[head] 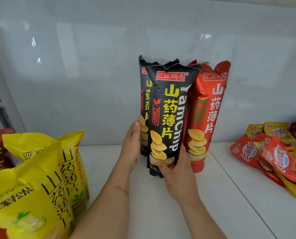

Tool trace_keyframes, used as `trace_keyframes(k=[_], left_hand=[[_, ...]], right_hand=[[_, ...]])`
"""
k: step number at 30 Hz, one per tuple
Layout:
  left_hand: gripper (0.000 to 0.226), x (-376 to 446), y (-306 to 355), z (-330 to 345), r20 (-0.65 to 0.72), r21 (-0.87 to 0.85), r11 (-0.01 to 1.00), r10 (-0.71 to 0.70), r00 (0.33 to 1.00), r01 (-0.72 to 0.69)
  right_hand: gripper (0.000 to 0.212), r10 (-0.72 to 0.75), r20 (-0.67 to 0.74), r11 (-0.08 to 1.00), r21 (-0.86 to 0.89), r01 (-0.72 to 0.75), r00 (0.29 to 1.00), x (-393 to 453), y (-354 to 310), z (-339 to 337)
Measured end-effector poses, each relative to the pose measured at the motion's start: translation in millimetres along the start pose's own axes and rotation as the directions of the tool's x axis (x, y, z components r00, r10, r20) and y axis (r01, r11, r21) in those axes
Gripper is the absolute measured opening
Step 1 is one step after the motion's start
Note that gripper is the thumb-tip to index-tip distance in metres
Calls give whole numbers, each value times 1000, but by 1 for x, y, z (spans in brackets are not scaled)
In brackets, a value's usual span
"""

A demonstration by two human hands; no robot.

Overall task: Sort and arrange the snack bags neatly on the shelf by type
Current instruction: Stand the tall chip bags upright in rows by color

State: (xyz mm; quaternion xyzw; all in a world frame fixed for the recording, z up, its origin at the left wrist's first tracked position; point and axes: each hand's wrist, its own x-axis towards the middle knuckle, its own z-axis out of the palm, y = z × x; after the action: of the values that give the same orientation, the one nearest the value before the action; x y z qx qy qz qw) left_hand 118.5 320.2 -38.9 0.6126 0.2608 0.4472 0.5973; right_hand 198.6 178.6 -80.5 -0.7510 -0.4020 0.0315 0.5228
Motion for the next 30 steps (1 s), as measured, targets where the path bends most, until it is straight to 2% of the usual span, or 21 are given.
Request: trace_keyframes(k=[2,5,6,9,11,14,19,23,27,30], left_hand=[[52,0,1,3,3,19,1000,23,1000,-23],[44,6,-4,7,-10,14,999,38,999,-38],[48,8,-6,8,-19,6,999,33,999,-33],[97,14,-11,12,-67,-45,999,-25,997,22],[112,17,-15,13,-84,-44,998,-50,995,46],[108,22,-21,15,-115,-17,999,-51,992,49],[82,22,-31,14,-109,-29,999,-32,994,29],[96,4,-17,16,-100,-107,994,-3,995,-7],[87,-13,-8,21,-82,-114,992,37,996,-46],[113,-18,-10,23,-76,-56,996,60,995,-65]], right_hand=[[94,5,-8,1000,-13,-6,1000,-1,0,1],[93,11,-3,1000,-21,-11,1000,0,1,2],[94,10,2,1000,-19,-10,1000,0,1,2],[92,10,13,1000,0,-10,1000,1,2,2],[92,13,15,1000,9,-14,1000,1,2,3],[92,11,17,1000,22,-11,1000,2,2,3],[90,-9,29,1000,25,8,1000,1,2,-1],[88,-24,46,1000,19,24,999,0,2,-1],[88,-38,56,999,5,37,998,-1,2,-1],[88,-35,57,999,-6,36,998,0,2,-1]])
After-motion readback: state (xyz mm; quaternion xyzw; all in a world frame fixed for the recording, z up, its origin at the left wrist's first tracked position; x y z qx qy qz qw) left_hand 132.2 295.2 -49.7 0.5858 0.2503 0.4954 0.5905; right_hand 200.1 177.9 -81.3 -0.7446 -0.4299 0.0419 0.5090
